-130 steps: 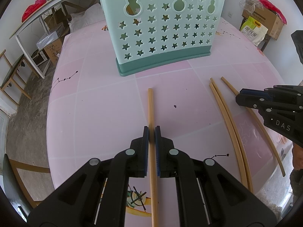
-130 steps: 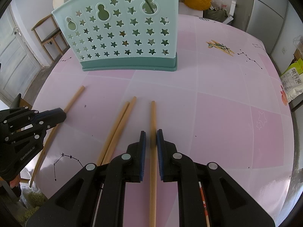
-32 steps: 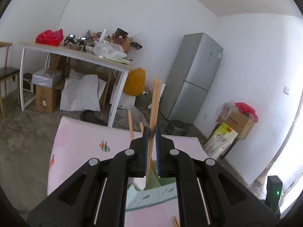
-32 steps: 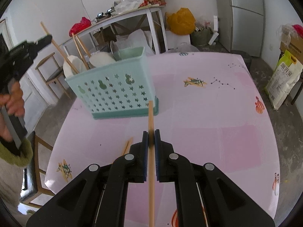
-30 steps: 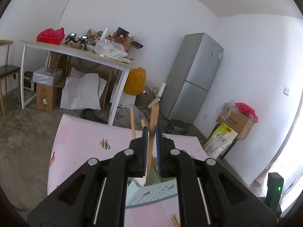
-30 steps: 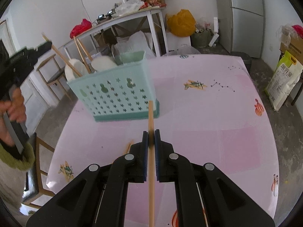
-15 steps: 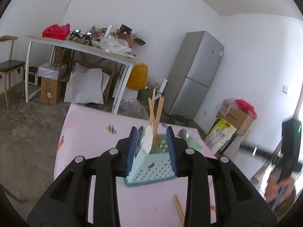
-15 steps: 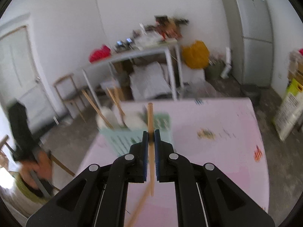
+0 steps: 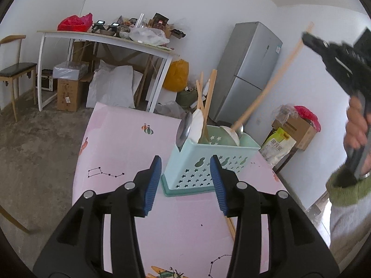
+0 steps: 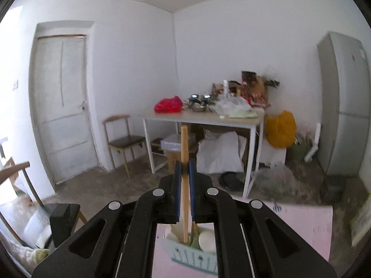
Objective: Organize utensils
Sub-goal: 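Lower the chopstick into the green holder and open the right gripper, then grasp a loose chopstick with the right gripper while the left moves to another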
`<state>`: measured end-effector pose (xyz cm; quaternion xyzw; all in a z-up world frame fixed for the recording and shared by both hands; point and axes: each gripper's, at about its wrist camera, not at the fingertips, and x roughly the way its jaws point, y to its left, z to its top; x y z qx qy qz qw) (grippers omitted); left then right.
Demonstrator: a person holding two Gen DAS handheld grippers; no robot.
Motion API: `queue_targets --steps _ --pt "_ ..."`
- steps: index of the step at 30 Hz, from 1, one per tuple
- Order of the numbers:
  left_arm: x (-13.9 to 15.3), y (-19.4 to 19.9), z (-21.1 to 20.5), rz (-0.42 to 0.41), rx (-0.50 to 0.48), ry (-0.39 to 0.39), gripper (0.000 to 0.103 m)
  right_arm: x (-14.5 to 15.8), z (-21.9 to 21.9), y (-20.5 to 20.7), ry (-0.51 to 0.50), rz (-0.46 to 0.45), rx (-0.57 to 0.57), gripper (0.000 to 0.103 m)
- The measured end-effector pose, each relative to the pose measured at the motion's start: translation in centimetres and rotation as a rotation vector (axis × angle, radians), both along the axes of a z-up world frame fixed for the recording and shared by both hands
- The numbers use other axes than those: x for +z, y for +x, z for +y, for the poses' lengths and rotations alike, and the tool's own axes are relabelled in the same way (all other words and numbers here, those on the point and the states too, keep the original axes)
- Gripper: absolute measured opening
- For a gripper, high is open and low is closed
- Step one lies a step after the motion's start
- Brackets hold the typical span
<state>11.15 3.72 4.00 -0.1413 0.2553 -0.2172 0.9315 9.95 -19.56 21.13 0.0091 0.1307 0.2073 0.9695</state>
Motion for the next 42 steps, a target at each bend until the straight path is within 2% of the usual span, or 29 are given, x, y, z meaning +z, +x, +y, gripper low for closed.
queue_targets --steps 3,6,13,19,20,22,24,26,30,32,36,38,42 --pt "-0.2 0.0 0.1 0.005 0.001 -0.003 0.041 -0.4 1.9 1.1 -0.078 -0.031 -0.003 0.007" --pt "-0.3 0.1 0.3 0.008 0.006 0.002 0.041 -1.4 3.4 2.1 -0.129 -0.023 -0.003 0.007" --pt "-0.8 0.1 0.9 0.022 0.020 0.003 0.041 -5.6 5.4 2.7 -0.286 -0.002 -0.029 0.007" --pt "-1.2 0.2 0.5 0.041 0.021 0.014 0.041 -10.3 5.8 3.5 -0.366 0.132 -0.009 0.008" --pt "-1.3 0.3 0.5 0.045 0.020 0.018 0.041 -11.0 5.3 3.5 -0.358 0.166 -0.014 0.009" --pt "-1.5 0.2 0.3 0.052 0.015 0.031 0.041 -11.5 4.0 3.4 -0.318 0.206 -0.022 0.020" --pt "-1.8 0.1 0.1 0.059 0.015 0.040 0.041 -11.3 2.6 3.1 -0.265 0.214 -0.033 0.036" --pt "-2.0 0.1 -0.1 0.066 0.014 0.047 0.043 -10.8 1.1 2.2 -0.201 0.210 -0.033 0.042" --pt "-2.5 0.1 -0.9 0.086 0.007 0.077 0.045 -10.0 -2.3 -0.3 -0.072 0.205 -0.073 0.050" --pt "-2.8 0.1 -1.4 0.099 0.004 0.105 0.048 -10.4 -3.6 -1.3 -0.013 0.226 -0.088 0.051" --pt "-3.6 0.1 -2.7 0.143 -0.013 0.177 0.056 -13.2 -5.6 -2.7 0.065 0.350 -0.135 0.051" --pt "-4.3 0.0 -3.5 0.172 -0.021 0.216 0.064 -16.1 -5.9 -3.3 0.097 0.457 -0.149 0.051" --pt "-6.2 -0.2 -5.3 0.242 -0.060 0.289 0.075 -22.5 -5.2 -4.6 0.110 0.669 -0.179 0.050"
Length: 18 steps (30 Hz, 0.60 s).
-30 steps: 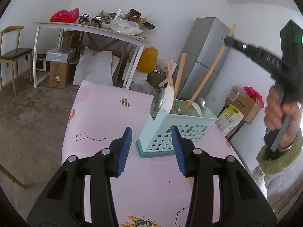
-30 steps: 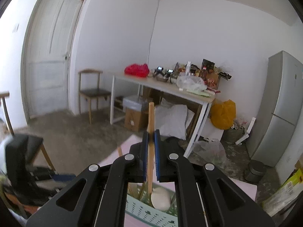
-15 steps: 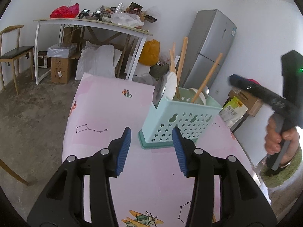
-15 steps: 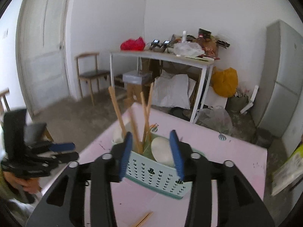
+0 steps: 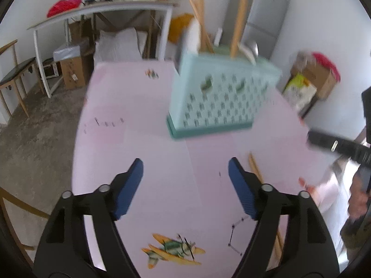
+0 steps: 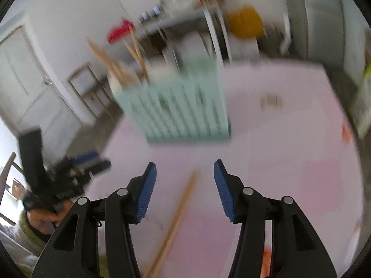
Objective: Organize utensils
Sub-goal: 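Grasp a loose chopstick with the right gripper while the left moves to another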
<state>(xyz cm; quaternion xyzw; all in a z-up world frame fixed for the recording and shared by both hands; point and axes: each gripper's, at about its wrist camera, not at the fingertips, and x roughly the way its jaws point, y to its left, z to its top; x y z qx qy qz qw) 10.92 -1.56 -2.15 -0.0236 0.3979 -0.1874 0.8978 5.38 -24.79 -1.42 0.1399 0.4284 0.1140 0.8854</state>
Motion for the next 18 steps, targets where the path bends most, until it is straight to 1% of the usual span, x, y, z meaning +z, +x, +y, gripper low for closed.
queue_targets --steps 1,3,6,7,9,10,14,18 --pt "-0.4 0.0 -0.4 0.017 -0.006 0.015 0.076 -1.8 0.4 -0.5 0.006 0.054 -0.003 0.048" --pt "-1.4 -0.3 -1.1 0.052 -0.020 0.045 0.077 -3.9 1.1 -1.1 0.001 0.119 -0.008 0.040" --pt "-2.3 -0.7 -1.7 0.081 -0.033 0.069 0.079 -5.5 2.1 -1.5 -0.003 0.176 -0.010 0.031" --pt "-2.5 -0.8 -1.9 0.086 -0.040 0.072 0.079 -6.1 2.5 -1.7 -0.003 0.193 -0.004 0.029" --pt "-2.7 -1.1 -2.2 0.089 -0.049 0.079 0.079 -6.7 3.3 -1.8 -0.017 0.203 0.006 0.023" --pt "-2.8 -1.2 -2.4 0.091 -0.055 0.083 0.079 -6.8 3.6 -1.8 -0.031 0.199 0.011 0.022" --pt "-2.9 -1.4 -3.0 0.090 -0.073 0.091 0.080 -7.0 4.3 -1.7 -0.052 0.189 0.029 0.019" --pt "-2.7 -1.7 -3.5 0.083 -0.089 0.105 0.080 -6.7 4.8 -1.5 -0.075 0.179 0.035 0.018"
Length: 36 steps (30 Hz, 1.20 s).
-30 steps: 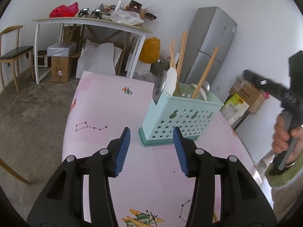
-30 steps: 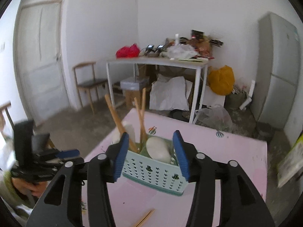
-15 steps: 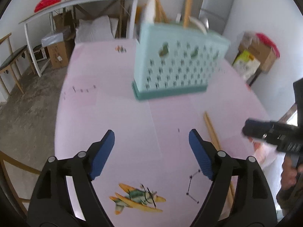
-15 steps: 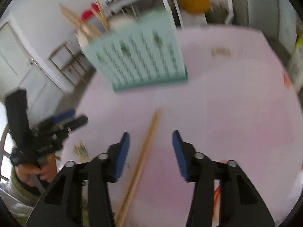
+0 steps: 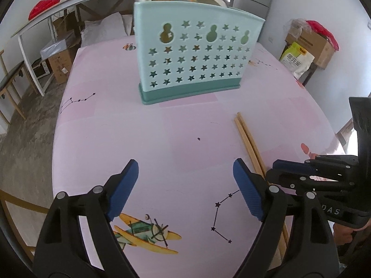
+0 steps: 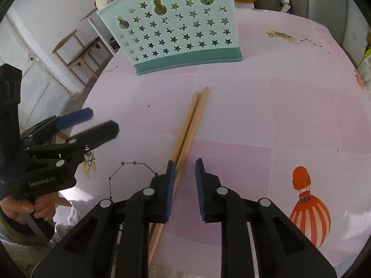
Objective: Organize utensils
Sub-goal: 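Grasp a loose chopstick with the right gripper while the left moves to another, then close the left gripper on the last loose chopstick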
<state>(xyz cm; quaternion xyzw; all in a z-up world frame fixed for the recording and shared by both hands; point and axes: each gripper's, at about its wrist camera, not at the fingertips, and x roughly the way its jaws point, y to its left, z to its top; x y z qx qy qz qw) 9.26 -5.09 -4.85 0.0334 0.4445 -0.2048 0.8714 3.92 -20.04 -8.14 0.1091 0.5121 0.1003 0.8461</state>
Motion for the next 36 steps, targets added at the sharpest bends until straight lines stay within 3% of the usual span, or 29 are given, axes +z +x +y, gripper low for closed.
queue_targets --steps 4,8,13,17,20,26,31,36 --pt "0.0 -0.1 -0.7 0.001 -0.012 0.009 0.080 0.4 0.0 -0.4 -0.011 -0.001 0.011 0.018" --pt "-0.1 -0.3 -1.4 0.005 -0.025 0.007 0.080 0.4 0.5 -0.4 -0.072 -0.015 0.014 0.010" --pt "0.0 -1.0 -3.2 -0.004 -0.077 -0.004 0.079 0.3 -1.2 -0.5 -0.094 -0.021 -0.046 0.008" --pt "-0.3 -1.7 -5.1 0.001 -0.143 0.002 0.062 0.1 -3.2 -0.7 -0.081 -0.019 -0.110 0.007" --pt "-0.6 -2.2 -7.0 -0.005 -0.186 0.057 0.048 0.0 -4.1 -0.6 -0.063 -0.018 -0.133 0.007" --pt "-1.3 -3.0 -9.4 0.011 -0.247 0.101 0.030 -0.2 -4.5 -0.7 -0.050 -0.026 -0.139 0.007" --pt "-2.0 -2.9 -9.7 0.020 -0.223 0.126 0.013 -0.2 -4.7 -0.8 -0.040 -0.031 -0.140 0.007" --pt "-2.0 -2.0 -8.4 0.028 -0.131 0.117 0.005 -0.2 -4.5 -0.7 -0.045 -0.034 -0.135 0.007"
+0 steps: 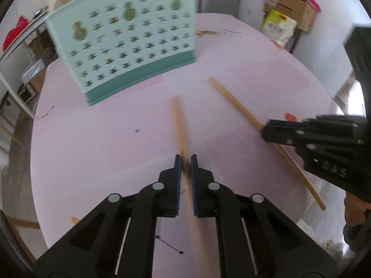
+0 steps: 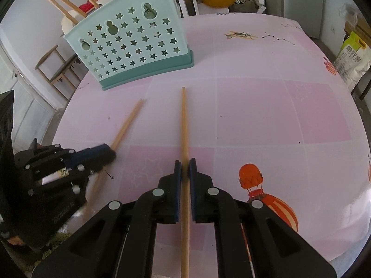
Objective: Organize utensils
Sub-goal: 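Close the left gripper on the last loose chopstick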
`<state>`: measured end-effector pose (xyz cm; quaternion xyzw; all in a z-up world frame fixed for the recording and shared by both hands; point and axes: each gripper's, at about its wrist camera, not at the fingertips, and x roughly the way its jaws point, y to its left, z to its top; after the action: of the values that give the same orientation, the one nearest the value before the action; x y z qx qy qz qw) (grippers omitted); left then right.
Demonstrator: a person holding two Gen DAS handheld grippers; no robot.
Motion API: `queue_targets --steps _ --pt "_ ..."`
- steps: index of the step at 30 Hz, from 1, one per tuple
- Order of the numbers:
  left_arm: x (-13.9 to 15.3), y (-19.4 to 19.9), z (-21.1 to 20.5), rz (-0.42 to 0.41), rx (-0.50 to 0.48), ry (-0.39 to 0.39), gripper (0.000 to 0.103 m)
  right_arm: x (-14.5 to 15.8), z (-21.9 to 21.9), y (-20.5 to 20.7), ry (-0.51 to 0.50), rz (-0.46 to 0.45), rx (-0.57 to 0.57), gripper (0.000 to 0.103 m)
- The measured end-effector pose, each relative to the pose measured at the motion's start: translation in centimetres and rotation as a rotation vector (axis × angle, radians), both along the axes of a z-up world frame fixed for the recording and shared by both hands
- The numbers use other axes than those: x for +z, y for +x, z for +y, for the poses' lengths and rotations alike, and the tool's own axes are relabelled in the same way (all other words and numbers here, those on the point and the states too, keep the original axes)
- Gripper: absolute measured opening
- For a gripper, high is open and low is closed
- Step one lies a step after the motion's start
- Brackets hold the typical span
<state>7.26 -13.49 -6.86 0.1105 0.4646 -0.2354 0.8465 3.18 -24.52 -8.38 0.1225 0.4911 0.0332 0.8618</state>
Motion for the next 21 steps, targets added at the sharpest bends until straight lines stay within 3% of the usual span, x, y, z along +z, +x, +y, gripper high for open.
queue_targets --steps 10,16,21 --pt "0.0 2.5 6.3 0.060 0.268 -0.098 0.005 0.0 2.4 0.4 0.061 0.013 0.066 0.007" --pt "0.1 3.4 8.0 0.127 0.298 -0.147 0.006 0.1 3.2 1.0 0.088 0.035 0.095 0.008" --pt "0.0 3.3 9.7 0.195 0.302 -0.198 0.015 0.4 2.8 1.0 0.098 0.049 0.095 0.008"
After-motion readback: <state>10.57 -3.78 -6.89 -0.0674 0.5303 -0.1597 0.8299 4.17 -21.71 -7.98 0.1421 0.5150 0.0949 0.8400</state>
